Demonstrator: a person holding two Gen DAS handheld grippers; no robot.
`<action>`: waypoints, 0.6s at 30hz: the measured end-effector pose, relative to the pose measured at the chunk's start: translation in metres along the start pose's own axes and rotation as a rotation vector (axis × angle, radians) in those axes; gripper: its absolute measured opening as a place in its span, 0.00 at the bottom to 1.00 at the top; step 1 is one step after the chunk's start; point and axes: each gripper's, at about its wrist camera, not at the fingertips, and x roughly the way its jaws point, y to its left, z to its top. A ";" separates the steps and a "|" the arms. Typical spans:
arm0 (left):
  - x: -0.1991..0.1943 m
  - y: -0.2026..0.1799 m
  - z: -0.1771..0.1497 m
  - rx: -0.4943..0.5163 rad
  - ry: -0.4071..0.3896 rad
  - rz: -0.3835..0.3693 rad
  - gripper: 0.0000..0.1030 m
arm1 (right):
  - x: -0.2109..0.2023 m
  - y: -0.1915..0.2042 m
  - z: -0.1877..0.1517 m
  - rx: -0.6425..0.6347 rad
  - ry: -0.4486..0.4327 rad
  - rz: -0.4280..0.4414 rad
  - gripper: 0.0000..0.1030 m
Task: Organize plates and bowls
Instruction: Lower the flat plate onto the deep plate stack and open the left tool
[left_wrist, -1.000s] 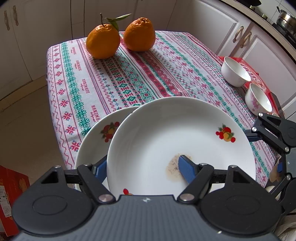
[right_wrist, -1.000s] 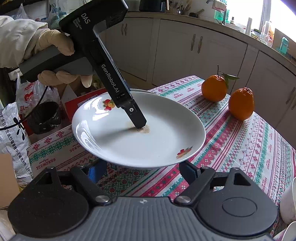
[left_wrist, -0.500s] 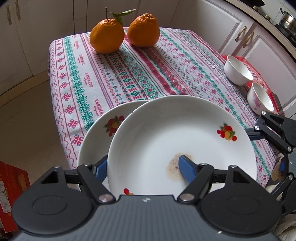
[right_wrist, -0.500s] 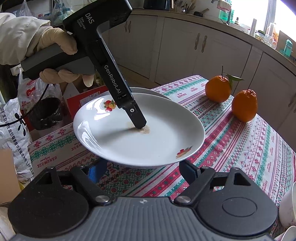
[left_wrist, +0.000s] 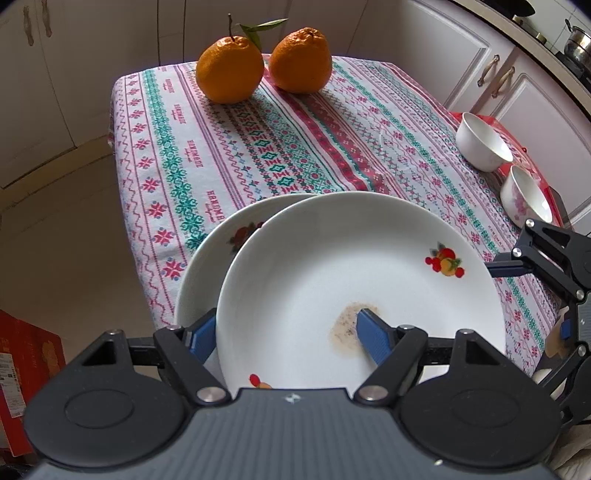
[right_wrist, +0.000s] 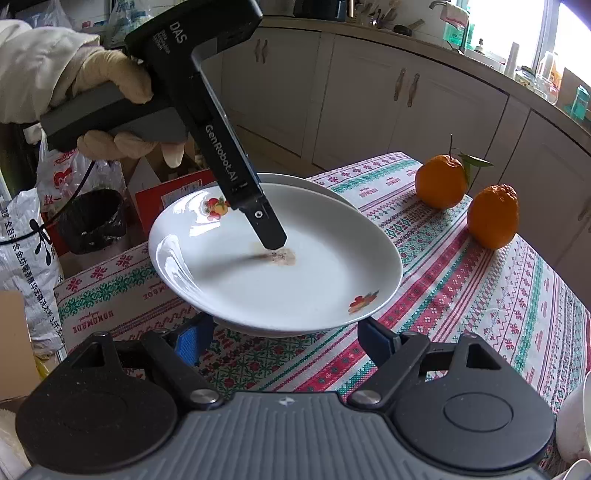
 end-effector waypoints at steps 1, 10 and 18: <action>-0.001 0.001 0.000 -0.002 -0.002 0.000 0.75 | 0.000 0.000 0.000 -0.003 -0.001 -0.004 0.86; -0.020 0.000 -0.001 0.011 -0.041 0.026 0.76 | 0.001 0.001 0.000 -0.005 -0.006 -0.004 0.86; -0.025 -0.005 -0.002 0.028 -0.060 0.046 0.77 | -0.004 0.005 -0.002 -0.014 -0.019 -0.024 0.86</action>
